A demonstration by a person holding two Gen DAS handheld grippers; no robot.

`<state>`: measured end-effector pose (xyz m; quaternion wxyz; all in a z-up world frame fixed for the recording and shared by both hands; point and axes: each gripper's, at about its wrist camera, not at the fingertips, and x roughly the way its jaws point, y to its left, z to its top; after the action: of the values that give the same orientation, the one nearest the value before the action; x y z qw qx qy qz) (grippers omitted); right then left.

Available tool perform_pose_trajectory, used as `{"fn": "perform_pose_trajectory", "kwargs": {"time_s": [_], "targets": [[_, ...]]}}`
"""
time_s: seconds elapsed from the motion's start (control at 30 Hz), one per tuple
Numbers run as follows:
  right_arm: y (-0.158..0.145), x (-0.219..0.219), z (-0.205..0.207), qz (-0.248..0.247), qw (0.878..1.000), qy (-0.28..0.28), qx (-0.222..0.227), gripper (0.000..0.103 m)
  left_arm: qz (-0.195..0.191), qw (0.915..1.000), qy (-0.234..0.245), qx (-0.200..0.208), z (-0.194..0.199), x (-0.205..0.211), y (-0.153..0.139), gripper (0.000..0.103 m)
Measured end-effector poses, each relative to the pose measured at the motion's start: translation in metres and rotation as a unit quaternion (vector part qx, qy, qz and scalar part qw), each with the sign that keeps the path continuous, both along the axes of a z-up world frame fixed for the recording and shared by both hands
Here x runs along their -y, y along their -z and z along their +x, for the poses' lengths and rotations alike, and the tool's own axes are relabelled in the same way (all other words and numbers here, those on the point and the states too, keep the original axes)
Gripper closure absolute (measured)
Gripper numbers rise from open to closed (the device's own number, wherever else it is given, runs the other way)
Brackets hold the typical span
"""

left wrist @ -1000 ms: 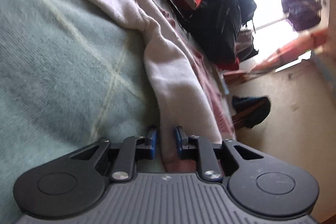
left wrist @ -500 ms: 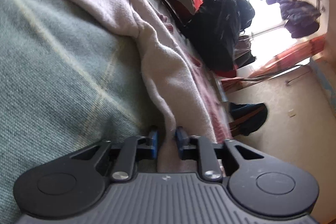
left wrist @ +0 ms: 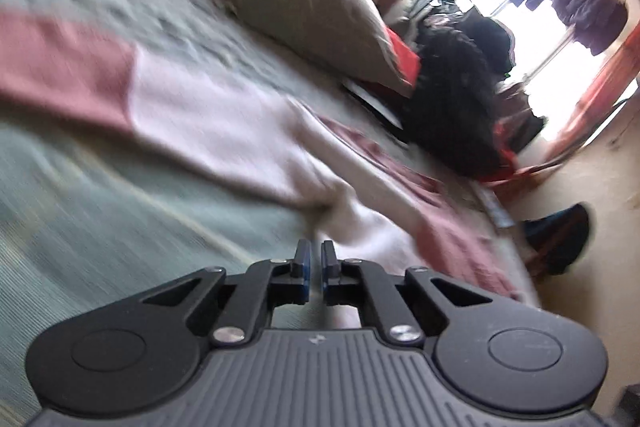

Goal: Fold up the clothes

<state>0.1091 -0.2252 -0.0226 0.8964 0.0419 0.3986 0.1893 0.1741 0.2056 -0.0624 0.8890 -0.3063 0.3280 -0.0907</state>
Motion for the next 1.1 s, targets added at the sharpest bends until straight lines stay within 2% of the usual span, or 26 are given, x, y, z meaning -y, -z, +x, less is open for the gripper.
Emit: {"fn": "perform_pose_trajectory", "kwargs": {"time_s": [0.03, 0.2, 0.37, 0.47, 0.57, 0.67, 0.8, 0.9, 0.97, 1.1], "targets": [[0.000, -0.001, 0.000, -0.001, 1.000, -0.001, 0.000, 0.008, -0.015, 0.9999, 0.007, -0.002, 0.000, -0.005, 0.000, 0.100], [-0.002, -0.001, 0.000, -0.001, 1.000, 0.000, 0.002, 0.008, -0.059, 0.9966, 0.055, -0.019, -0.016, 0.005, 0.007, 0.082], [-0.003, -0.004, 0.000, -0.002, 1.000, -0.005, 0.002, 0.008, -0.111, 0.9895, 0.077, -0.052, -0.039, 0.014, 0.030, 0.064], [-0.006, -0.008, -0.002, -0.004, 1.000, -0.013, 0.007, 0.008, -0.132, 0.9866, 0.075, -0.059, -0.045, 0.016, 0.044, 0.064], [-0.009, -0.011, -0.004, -0.005, 1.000, -0.021, 0.012, 0.008, -0.132, 0.9868, 0.072, -0.061, -0.044, 0.018, 0.042, 0.063], [-0.012, -0.015, -0.006, -0.007, 0.999, -0.029, 0.016, 0.008, -0.101, 0.9897, 0.082, -0.059, -0.044, 0.028, 0.034, 0.058], [-0.030, -0.047, -0.009, -0.031, 0.995, -0.088, 0.045, 0.008, -0.022, 0.9946, 0.085, -0.055, -0.050, 0.040, 0.016, 0.054], [-0.043, -0.077, -0.011, -0.052, 0.987, -0.139, 0.068, 0.008, 0.040, 0.9944, 0.076, -0.061, -0.058, 0.045, 0.001, 0.040], [-0.047, -0.107, -0.015, -0.069, 0.977, -0.183, 0.084, 0.008, 0.084, 0.9927, 0.060, -0.063, -0.066, 0.045, -0.008, 0.025], [-0.040, -0.162, -0.019, -0.121, 0.960, -0.232, 0.098, 0.008, 0.178, 0.9812, 0.035, -0.066, -0.084, 0.047, -0.018, 0.021]]}}
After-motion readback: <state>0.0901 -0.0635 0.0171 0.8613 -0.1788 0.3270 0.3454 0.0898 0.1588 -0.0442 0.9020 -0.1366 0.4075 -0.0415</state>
